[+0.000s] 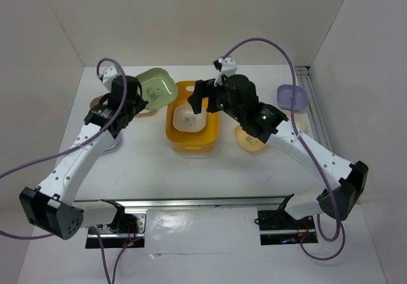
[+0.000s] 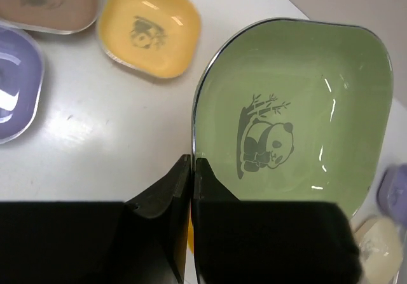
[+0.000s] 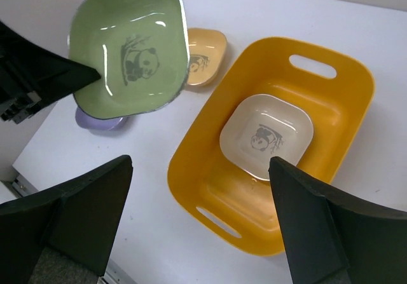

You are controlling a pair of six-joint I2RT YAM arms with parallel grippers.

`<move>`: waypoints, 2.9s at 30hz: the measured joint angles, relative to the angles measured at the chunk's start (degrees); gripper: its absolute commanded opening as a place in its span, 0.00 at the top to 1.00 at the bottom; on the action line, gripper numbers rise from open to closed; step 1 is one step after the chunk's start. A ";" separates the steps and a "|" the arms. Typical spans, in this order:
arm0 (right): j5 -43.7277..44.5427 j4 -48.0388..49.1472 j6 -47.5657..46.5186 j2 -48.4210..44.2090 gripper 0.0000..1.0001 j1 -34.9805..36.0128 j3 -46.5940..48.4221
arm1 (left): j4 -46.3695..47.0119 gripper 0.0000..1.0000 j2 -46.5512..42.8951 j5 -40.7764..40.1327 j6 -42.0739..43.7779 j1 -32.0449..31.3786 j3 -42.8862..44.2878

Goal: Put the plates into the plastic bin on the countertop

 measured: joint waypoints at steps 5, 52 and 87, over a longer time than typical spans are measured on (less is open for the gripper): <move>2.89 -0.48 -1.07 -3.23 0.05 0.00 0.02 | 5.92 1.00 9.11 9.09 12.22 -1.53 5.92; 6.80 -3.48 -3.61 -11.58 0.03 -0.90 -2.01 | 4.31 0.04 28.44 18.27 21.00 -2.49 19.15; -4.61 -1.53 -4.02 -8.96 0.03 -9.01 -10.19 | 6.58 0.35 61.44 29.55 20.00 15.54 37.00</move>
